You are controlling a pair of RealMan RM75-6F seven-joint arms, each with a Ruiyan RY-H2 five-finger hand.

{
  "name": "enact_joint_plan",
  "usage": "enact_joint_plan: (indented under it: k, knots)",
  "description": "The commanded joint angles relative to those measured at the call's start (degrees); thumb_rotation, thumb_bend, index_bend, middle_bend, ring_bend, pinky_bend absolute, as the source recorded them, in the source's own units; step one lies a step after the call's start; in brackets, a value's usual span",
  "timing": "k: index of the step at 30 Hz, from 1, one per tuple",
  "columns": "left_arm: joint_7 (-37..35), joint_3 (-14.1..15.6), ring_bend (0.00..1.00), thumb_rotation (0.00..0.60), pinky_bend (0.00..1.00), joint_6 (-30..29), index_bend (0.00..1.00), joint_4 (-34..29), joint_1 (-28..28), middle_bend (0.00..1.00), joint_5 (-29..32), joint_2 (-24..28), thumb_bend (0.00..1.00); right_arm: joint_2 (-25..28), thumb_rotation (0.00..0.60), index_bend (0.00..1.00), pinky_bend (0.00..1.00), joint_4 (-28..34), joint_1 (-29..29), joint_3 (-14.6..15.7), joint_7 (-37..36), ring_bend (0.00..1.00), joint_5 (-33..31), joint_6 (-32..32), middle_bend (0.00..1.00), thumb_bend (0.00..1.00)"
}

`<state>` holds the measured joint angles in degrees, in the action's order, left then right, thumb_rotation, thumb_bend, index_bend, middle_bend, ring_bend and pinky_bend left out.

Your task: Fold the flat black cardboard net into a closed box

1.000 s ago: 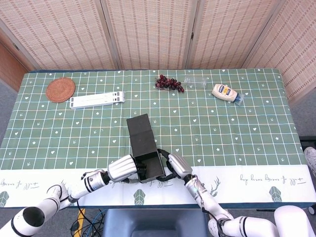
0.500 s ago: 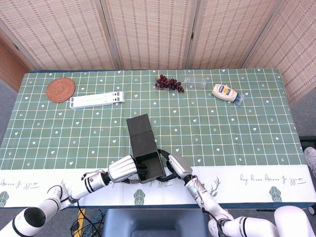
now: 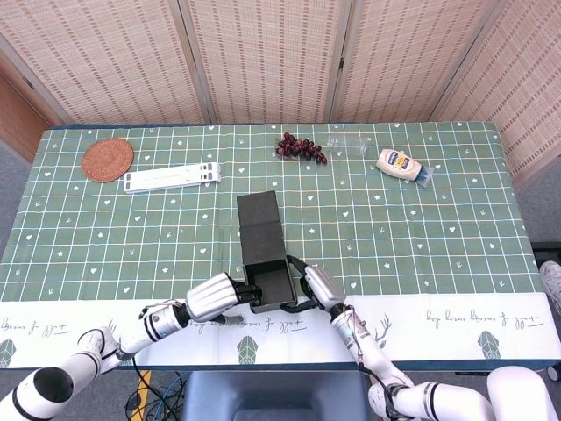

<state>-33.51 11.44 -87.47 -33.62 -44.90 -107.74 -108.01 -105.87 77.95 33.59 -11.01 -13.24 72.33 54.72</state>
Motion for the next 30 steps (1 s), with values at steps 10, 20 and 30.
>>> enact_joint_plan:
  k: [10, 20, 30]
  knots:
    - [0.98, -1.60, 0.57, 0.600, 0.93, -0.45, 0.29, -3.63, 1.01, 0.27, 1.78, 2.62, 0.13, -0.95, 0.600, 0.29, 1.00, -2.72, 0.17, -2.33, -0.86, 0.85, -2.28, 0.07, 0.41, 0.52]
    - [-2.31, -5.38, 0.57, 0.600, 0.93, 0.39, 0.25, -10.01, 3.18, 0.24, 7.00, 6.10, 0.13, -2.73, 0.600, 0.15, 1.00, -4.75, 1.85, -5.07, -1.07, 0.85, -4.64, -1.31, 0.34, 0.52]
    - [-3.43, -7.34, 0.57, 0.600, 0.93, 3.35, 0.23, -17.19, 5.26, 0.22, 10.68, 9.58, 0.13, -4.71, 0.600, 0.00, 1.00, -4.63, 3.71, -5.48, 0.16, 0.75, -6.09, -3.53, 0.15, 0.46]
